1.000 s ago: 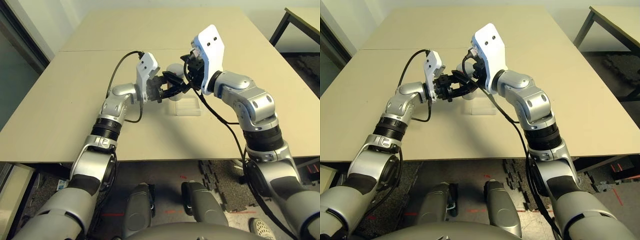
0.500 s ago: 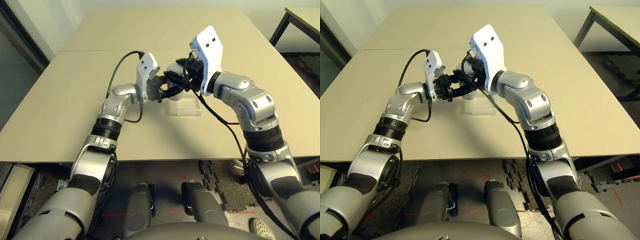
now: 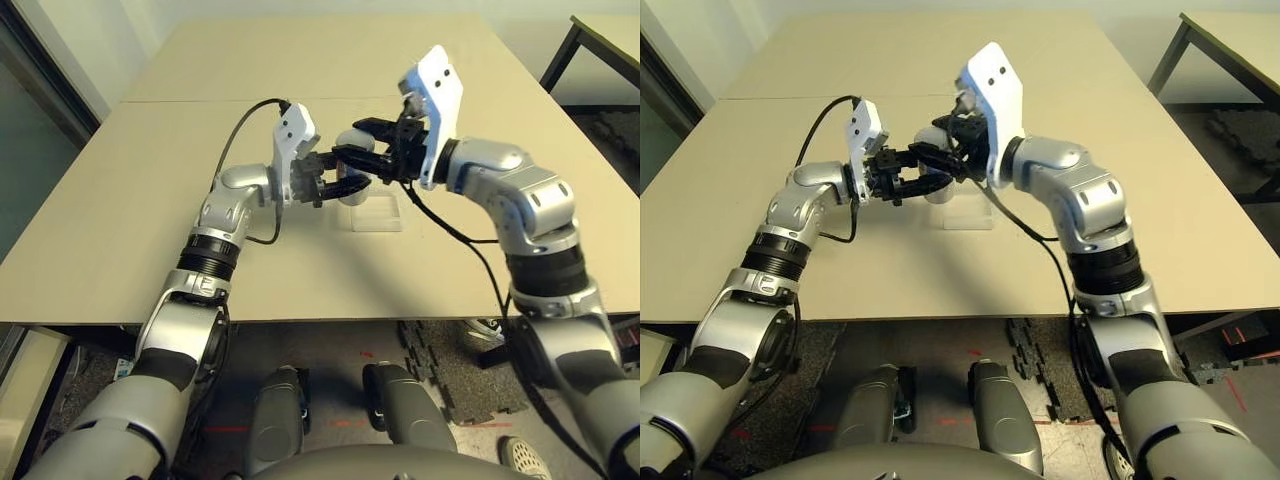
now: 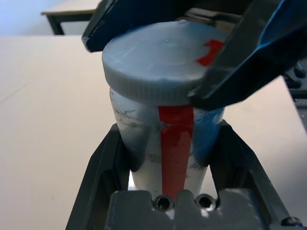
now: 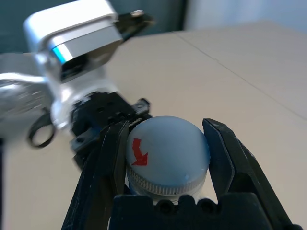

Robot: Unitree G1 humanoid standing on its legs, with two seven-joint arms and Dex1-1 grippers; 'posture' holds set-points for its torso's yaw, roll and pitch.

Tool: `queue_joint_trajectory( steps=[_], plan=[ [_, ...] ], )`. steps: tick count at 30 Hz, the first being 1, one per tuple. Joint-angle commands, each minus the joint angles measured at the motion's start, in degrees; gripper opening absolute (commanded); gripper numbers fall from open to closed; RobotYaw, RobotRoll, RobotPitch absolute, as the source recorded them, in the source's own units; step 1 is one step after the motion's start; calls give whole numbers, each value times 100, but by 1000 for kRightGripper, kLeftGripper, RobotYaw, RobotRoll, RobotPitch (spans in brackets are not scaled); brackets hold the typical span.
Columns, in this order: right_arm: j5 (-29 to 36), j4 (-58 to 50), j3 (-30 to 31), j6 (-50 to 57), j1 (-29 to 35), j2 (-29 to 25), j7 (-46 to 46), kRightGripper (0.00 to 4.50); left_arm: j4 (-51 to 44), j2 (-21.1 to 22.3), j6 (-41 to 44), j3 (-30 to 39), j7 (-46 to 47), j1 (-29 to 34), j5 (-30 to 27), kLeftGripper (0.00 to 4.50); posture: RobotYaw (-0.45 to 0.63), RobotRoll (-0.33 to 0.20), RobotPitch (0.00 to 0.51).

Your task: Pour the medicine from the bottle into the box.

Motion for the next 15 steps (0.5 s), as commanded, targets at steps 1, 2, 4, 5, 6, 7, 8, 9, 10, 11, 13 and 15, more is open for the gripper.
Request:
queue_joint_trajectory(
  steps=[1, 2, 4, 5, 6, 7, 8, 9, 10, 11, 13, 15],
  plan=[
    [414, 484, -47, -596, -345, -19, 1176, 2574, -352, 22, 191, -111, -157, -47, -98, 2479, -130, 0, 98],
    [380, 686, -30, -734, -420, -31, 1359, 2574, -462, 24, 267, -117, -179, -44, -141, 2479, -126, 0, 100],
    [317, 1032, -6, -992, -540, -20, 1675, 2574, -658, 32, 402, -140, -211, -25, -206, 2479, -116, 0, 104],
    [283, 1181, 0, -1081, -592, -7, 1779, 2574, -750, 40, 467, -149, -224, -6, -231, 2479, -113, 0, 107],
    [253, 1306, 3, -1161, -632, 4, 1877, 2574, -831, 47, 525, -156, -230, 17, -251, 2479, -113, 0, 107],
    [206, 1437, 14, -1245, -668, 8, 1961, 2574, -919, 57, 582, -165, -236, 46, -268, 2479, -110, 0, 108],
    [164, 1553, 21, -1334, -693, 11, 2042, 2574, -993, 65, 631, -172, -237, 74, -280, 2479, -110, 0, 108],
    [137, 1637, 25, -1389, -713, 14, 2104, 2574, -1046, 75, 669, -174, -239, 93, -287, 2479, -109, 0, 112],
    [113, 1699, 28, -1406, -719, 7, 2141, 2574, -1091, 82, 703, -173, -238, 110, -293, 2479, -109, 0, 112],
    [89, 1747, 33, -1436, -715, -5, 2178, 2574, -1117, 86, 725, -174, -237, 122, -293, 2479, -109, 0, 112],
    [60, 1790, 28, -1430, -710, -17, 2184, 2574, -1150, 93, 762, -170, -236, 134, -294, 2479, -109, 0, 115],
    [37, 1756, 28, -1381, -700, -41, 2163, 2574, -1136, 93, 765, -168, -232, 134, -283, 2479, -112, 0, 116]
  ],
)
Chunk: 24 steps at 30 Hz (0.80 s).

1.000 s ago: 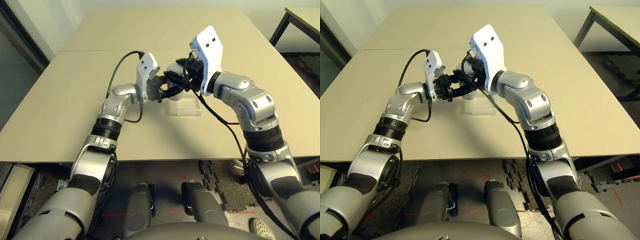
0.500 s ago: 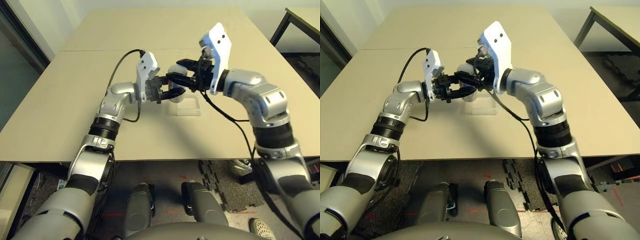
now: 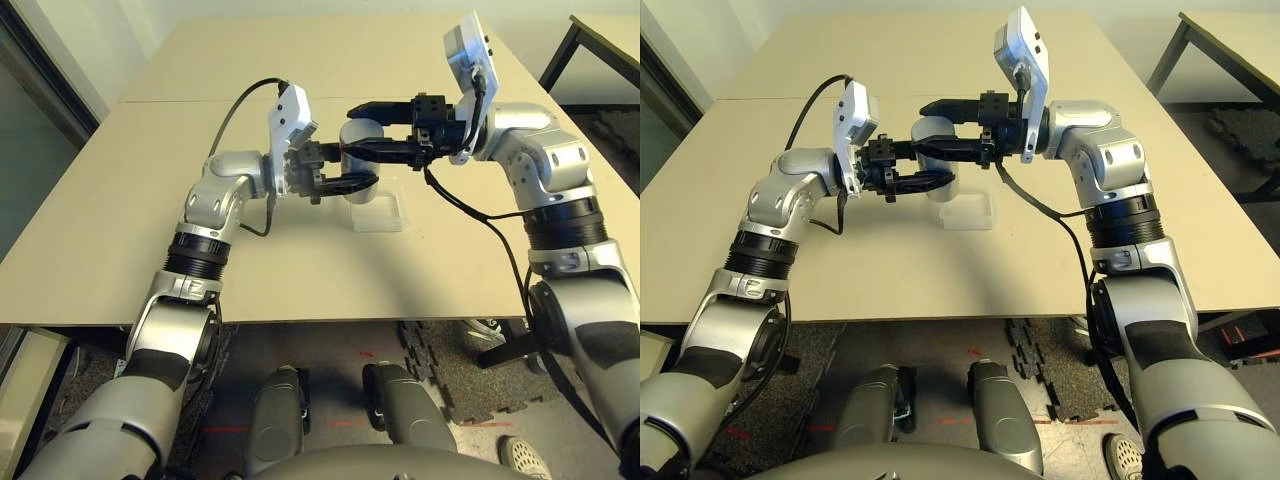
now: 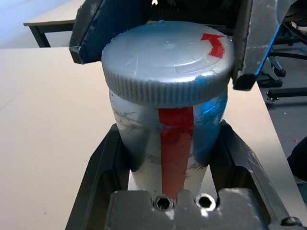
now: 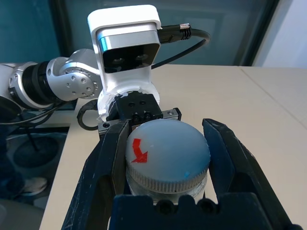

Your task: Pour the medicine from the bottle into the box.

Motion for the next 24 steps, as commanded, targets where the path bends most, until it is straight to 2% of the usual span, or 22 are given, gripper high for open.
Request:
queue_joint_trajectory(
  steps=[1, 6, 7, 14, 19, 24],
  plan=[
    [-67, -87, 128, 101, -66, -5, 10, 2574, -187, -46, 8, -153, -88, -31, -84, 2479, -113, 0, 115],
    [225, -1242, 23, 1016, 109, -200, -338, 4245, -72, -9, -42, -159, -86, -32, -35, 2479, -124, 0, 115],
    [290, -1480, 0, 1196, 158, -230, -421, 4457, -58, 5, -48, -164, -88, -30, -33, 2479, -127, 0, 115],
    [336, -2155, -51, 1572, 319, -275, -1038, 4500, 105, 27, -124, -207, -129, -87, -5, 2479, -148, 0, 114],
    [33, -1907, 13, 1235, 252, -187, -1506, 4500, 202, -14, -165, -232, -148, -183, -2, 2479, -152, 0, 112],
    [-64, -1659, 65, 1042, 240, -113, -1589, 4500, 177, -28, -165, -238, -133, -186, -19, 2479, -144, 0, 108]
  ],
)
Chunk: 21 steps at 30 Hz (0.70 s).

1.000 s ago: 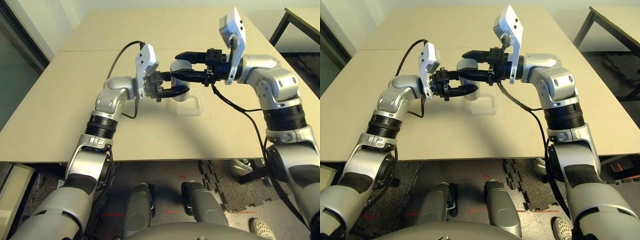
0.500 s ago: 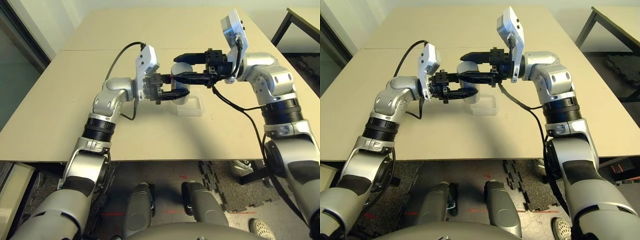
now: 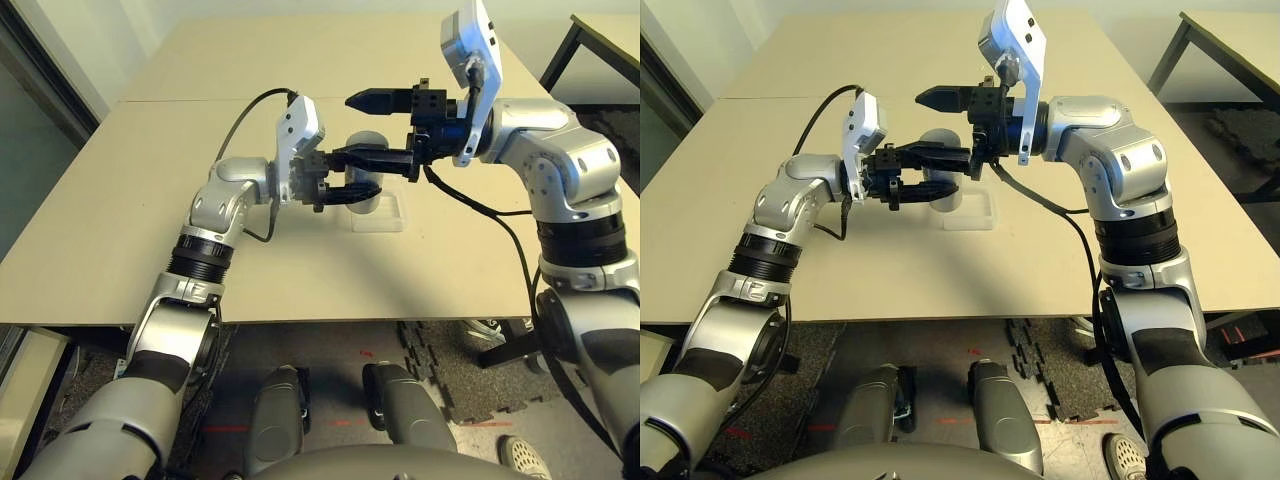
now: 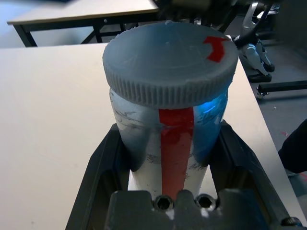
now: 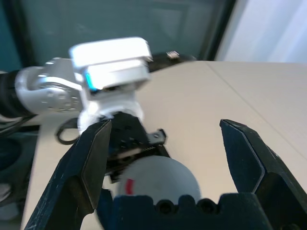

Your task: Pour the medicine from the bottle into the box.

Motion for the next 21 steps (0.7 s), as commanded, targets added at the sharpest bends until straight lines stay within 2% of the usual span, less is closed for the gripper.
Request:
queue_joint_trajectory(
  steps=[1, 13, 21],
  plan=[
    [-62, 101, 100, -101, -19, 37, -23, 4500, 12, -6, -30, -41, -27, -16, -27, 2479, -141, 0, 107],
    [-176, 346, 101, -157, 74, 49, -87, 4500, -82, 13, -8, -25, 21, 47, -38, 2479, -134, 0, 110],
    [-102, 256, -112, 2, 269, -235, -222, 4500, -44, 47, -20, -15, 48, 58, -39, 2479, -139, 0, 112]
  ],
)
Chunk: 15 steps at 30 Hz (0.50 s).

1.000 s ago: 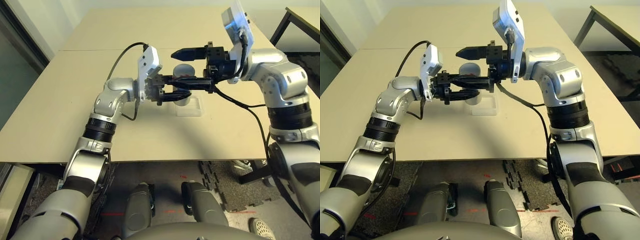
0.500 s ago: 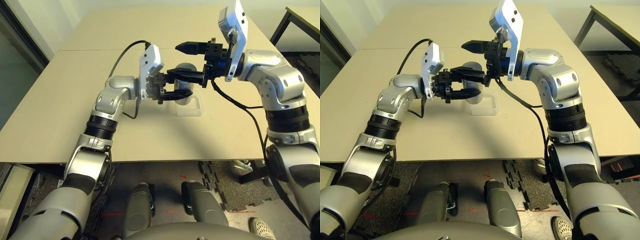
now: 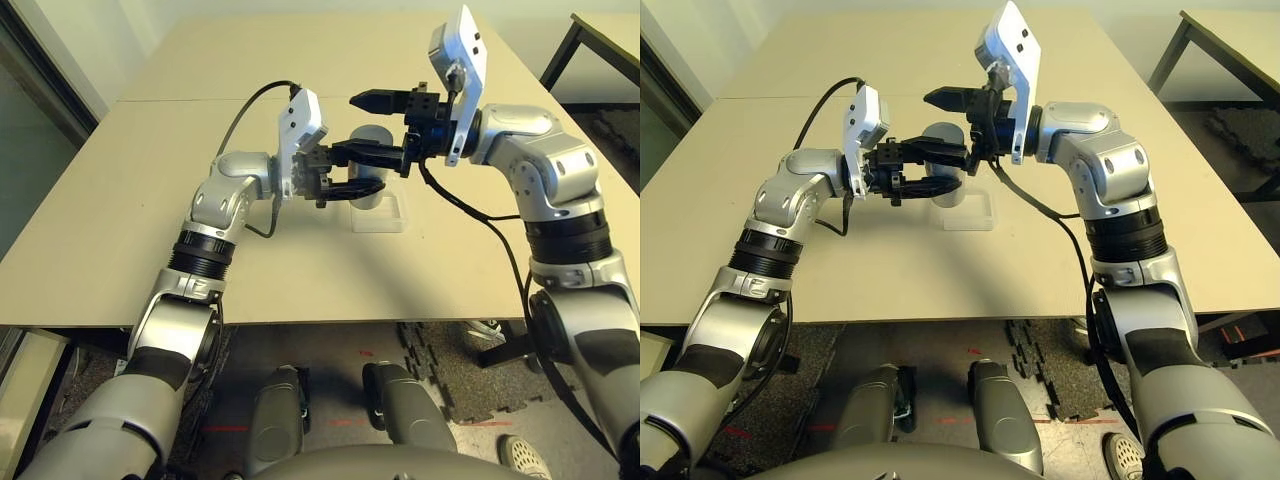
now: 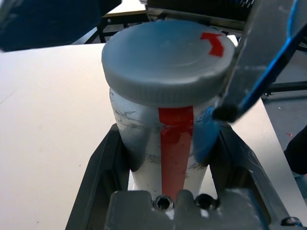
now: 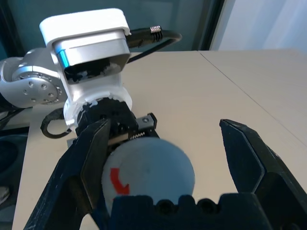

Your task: Pour the medicine from the bottle into the box.

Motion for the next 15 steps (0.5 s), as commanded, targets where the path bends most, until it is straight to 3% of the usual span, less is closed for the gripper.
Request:
queue_joint_trajectory(
  steps=[1, 15],
  plan=[
    [-38, 20, -184, 125, 185, -198, -179, 4500, -37, 40, -22, -14, -62, 34, -47, 2479, -139, 0, 112],
    [339, -509, -698, 599, 722, -848, -368, 4500, 199, 121, -175, 4, -91, 7, -16, 2479, -157, 0, 102]
  ],
)
